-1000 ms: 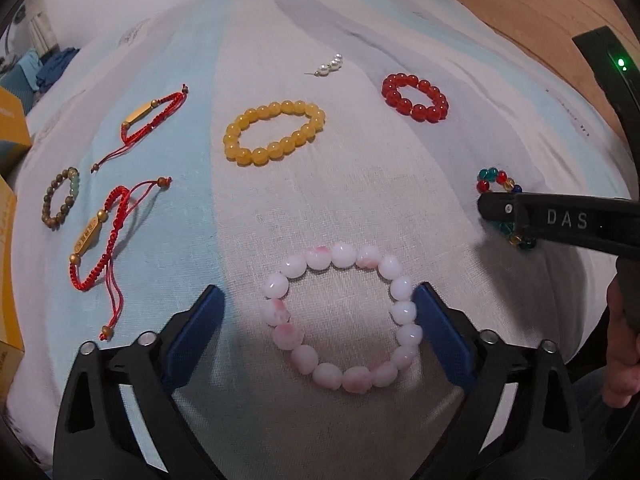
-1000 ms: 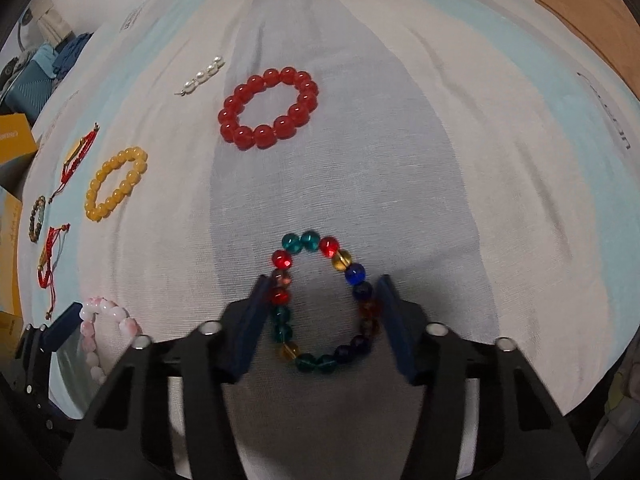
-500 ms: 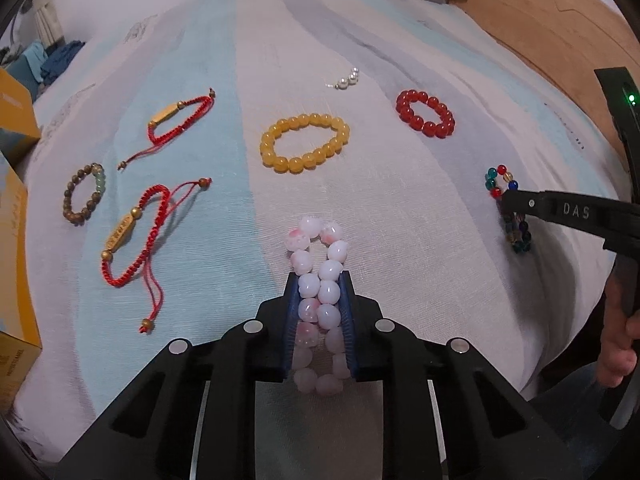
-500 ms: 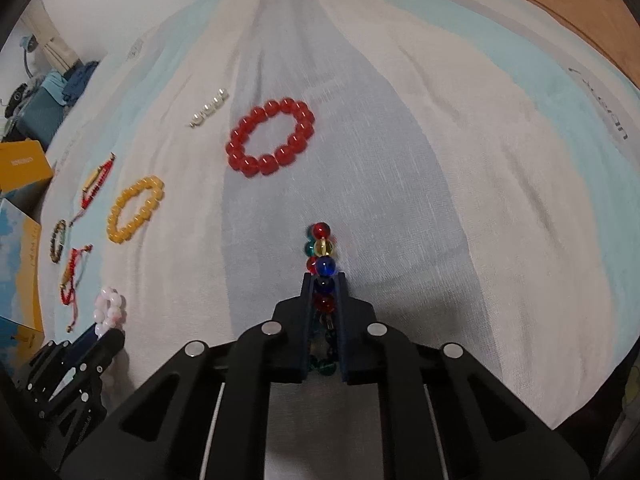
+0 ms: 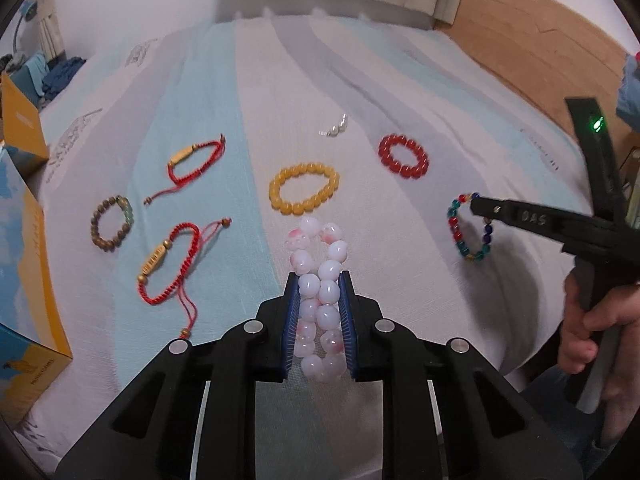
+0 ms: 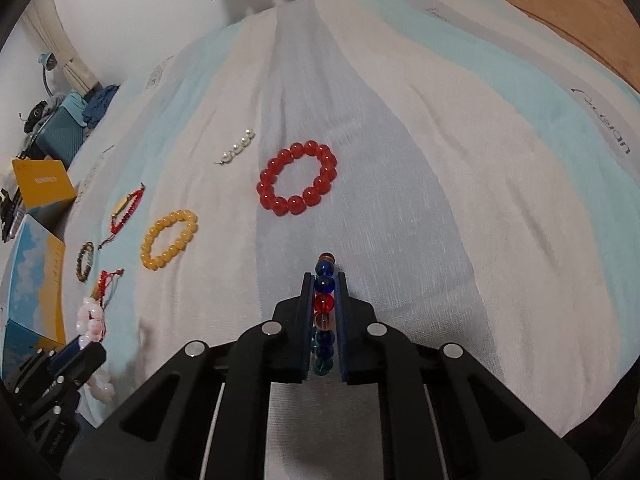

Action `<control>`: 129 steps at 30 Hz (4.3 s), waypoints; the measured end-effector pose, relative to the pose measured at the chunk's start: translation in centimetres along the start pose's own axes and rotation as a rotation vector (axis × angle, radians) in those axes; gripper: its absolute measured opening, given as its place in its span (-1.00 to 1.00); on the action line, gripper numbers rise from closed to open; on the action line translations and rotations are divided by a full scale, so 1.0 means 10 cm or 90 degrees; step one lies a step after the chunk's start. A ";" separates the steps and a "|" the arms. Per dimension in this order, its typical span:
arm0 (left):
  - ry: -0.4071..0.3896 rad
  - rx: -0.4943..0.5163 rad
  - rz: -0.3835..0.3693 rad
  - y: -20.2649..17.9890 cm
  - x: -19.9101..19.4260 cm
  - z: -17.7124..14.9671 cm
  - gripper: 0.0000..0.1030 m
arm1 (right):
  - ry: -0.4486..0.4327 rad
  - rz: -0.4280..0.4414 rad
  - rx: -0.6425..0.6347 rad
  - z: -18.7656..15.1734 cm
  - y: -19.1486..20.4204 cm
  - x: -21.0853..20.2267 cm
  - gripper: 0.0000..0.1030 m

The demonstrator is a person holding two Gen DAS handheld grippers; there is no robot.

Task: Organize jewelry
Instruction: 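Carry both held bracelets over the open white box, then open both tools to drop the bracelets into the box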

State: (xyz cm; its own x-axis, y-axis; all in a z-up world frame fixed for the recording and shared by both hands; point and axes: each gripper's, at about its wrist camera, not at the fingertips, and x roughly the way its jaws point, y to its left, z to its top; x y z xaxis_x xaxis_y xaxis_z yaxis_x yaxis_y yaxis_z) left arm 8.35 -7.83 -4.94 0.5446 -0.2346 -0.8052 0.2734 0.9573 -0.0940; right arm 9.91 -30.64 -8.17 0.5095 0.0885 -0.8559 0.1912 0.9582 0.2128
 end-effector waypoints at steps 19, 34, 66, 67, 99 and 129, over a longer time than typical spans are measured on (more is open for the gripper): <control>0.013 -0.035 -0.049 0.15 -0.45 0.22 -0.64 | -0.019 0.002 -0.025 -0.04 0.31 -0.52 -0.82; -0.008 -0.047 0.000 0.63 -0.89 0.29 -0.64 | -0.030 0.002 -0.074 0.04 0.93 -0.91 -0.82; -0.059 -0.162 0.164 2.57 -2.18 -0.02 -0.64 | -0.068 0.141 -0.274 -0.04 3.71 -1.30 -0.82; -0.058 -0.169 0.168 2.62 -2.19 -0.05 -0.64 | -0.066 0.147 -0.281 -0.08 3.79 -1.29 -0.82; 0.094 -0.336 0.225 3.93 -1.74 -1.11 -0.64 | 0.096 0.161 -0.406 -0.91 5.02 -0.19 -0.82; 0.108 -0.328 0.263 3.89 -1.73 -1.10 -0.20 | 0.114 0.157 -0.409 -0.99 5.05 -0.09 -0.20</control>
State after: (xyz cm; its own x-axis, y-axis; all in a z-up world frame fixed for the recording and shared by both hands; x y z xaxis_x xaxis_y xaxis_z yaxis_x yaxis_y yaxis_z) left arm 0.88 35.37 -1.08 0.3794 0.1564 -0.9119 -0.3649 0.9310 0.0079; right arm 10.79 20.39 -1.30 0.3179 0.3141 -0.8946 -0.4727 0.8704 0.1376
